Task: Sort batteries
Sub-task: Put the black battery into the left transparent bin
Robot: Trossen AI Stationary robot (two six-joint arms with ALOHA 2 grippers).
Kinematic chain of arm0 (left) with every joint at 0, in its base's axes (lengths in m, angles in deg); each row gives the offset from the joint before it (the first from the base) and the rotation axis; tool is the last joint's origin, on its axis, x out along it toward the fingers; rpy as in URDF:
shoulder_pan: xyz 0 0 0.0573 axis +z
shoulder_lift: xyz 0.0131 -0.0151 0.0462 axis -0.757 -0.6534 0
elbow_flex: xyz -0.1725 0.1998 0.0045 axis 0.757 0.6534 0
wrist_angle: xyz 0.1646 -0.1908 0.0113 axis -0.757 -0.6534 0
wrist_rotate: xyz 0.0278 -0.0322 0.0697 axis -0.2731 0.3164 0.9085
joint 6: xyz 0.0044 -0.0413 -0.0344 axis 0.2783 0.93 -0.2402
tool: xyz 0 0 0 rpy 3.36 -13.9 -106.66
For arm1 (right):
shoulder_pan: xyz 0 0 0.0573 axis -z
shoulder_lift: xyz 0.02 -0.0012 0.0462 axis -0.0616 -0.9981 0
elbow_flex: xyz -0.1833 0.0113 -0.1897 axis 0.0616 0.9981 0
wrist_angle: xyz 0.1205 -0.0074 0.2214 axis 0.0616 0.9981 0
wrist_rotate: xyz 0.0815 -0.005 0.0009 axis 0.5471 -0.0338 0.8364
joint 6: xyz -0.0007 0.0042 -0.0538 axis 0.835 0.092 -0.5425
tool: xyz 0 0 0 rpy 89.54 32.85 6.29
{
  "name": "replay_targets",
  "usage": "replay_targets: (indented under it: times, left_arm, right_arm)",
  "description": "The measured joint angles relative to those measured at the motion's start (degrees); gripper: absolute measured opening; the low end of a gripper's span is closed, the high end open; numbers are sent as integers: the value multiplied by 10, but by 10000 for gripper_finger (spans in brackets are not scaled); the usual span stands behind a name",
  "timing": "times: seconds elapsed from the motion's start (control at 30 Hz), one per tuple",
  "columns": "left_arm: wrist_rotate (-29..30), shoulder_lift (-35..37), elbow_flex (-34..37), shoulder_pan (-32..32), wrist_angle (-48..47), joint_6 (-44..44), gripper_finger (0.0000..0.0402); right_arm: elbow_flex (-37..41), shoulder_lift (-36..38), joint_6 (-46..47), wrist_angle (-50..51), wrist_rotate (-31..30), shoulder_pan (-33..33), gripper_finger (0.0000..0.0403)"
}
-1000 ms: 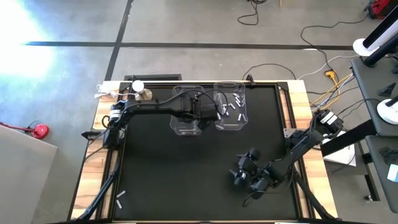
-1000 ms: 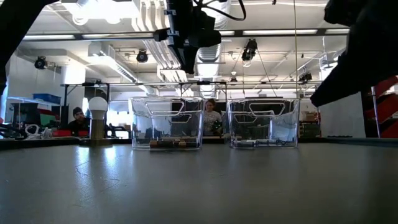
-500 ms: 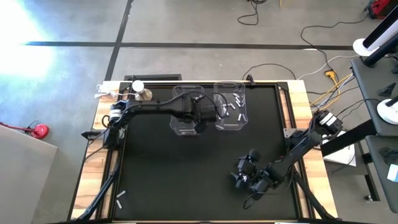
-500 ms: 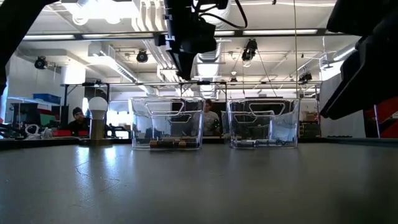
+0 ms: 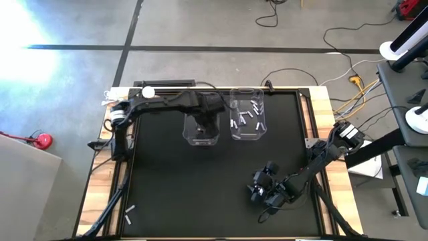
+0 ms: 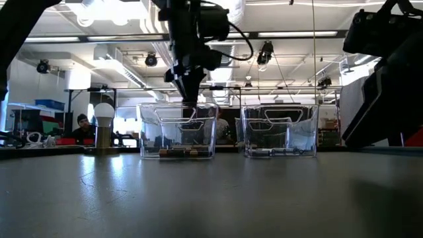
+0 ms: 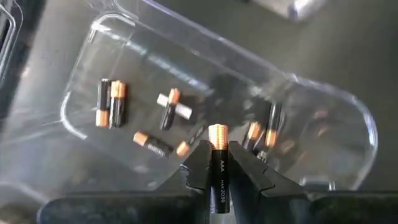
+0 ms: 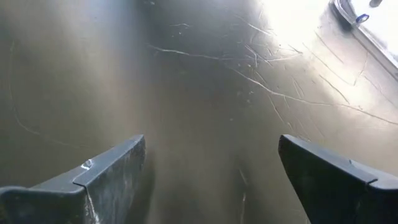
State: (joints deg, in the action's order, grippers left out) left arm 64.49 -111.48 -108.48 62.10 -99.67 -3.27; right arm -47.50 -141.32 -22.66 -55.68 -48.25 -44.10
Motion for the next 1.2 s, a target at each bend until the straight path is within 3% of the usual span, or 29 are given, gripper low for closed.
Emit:
replay_targets:
  times: [0.1, 0.33, 0.73, 1.2]
  left_arm:
    - [-25, 22, 32, 38, 42, 31, 20]
    - [-21, 35, 66, 84, 71, 211, 19]
    - [-9, -21, 65, 97, 77, 283, 19]
    - [54, -66, 65, 100, 104, 355, 25]
  right_arm:
    - [0, 0, 1, -5, 0, 1, 361]
    - [0, 0, 4, -6, 0, 8, 361]
    - [0, 0, 9, -7, 20, 10, 361]
    - [0, 0, -15, -5, 53, 10, 361]
